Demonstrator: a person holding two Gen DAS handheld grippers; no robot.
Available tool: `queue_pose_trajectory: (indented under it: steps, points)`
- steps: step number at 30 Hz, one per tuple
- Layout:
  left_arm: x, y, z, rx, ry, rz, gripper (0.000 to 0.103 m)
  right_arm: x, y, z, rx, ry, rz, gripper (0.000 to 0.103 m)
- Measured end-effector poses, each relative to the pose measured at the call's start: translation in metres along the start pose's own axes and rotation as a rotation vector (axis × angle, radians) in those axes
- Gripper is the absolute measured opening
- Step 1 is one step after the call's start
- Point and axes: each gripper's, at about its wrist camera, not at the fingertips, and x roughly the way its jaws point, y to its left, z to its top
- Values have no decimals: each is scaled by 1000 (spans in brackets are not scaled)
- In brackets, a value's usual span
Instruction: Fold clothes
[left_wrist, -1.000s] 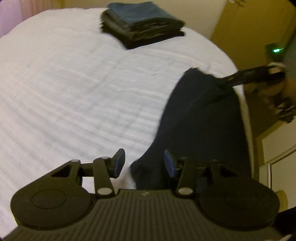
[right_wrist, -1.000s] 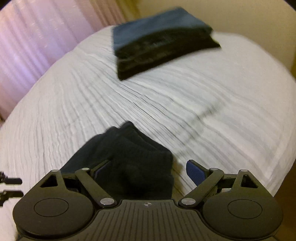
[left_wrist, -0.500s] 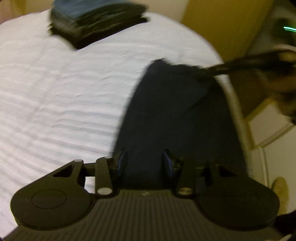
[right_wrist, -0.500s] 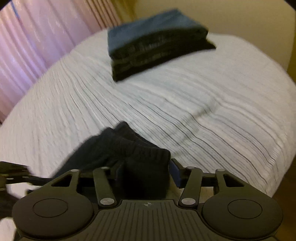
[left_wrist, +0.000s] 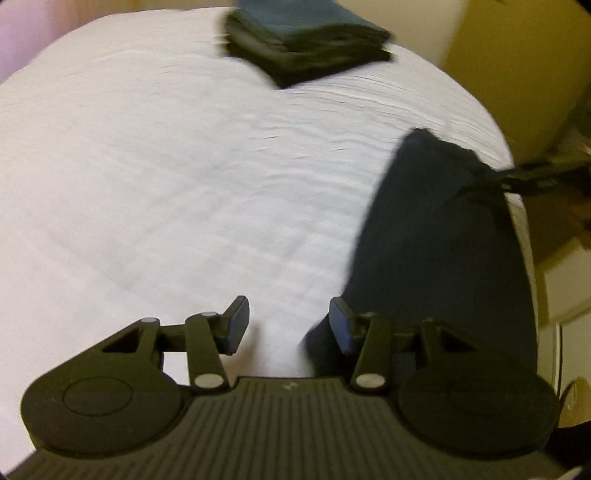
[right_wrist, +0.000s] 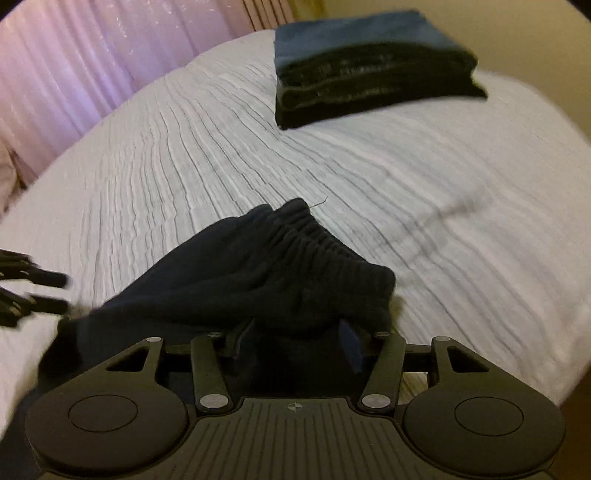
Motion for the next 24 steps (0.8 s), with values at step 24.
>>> queue_pose_trajectory:
  steps: [24]
  points:
    - [-326, -41, -532, -226, 168, 392, 57, -79, 440, -323, -580, 228, 397, 75]
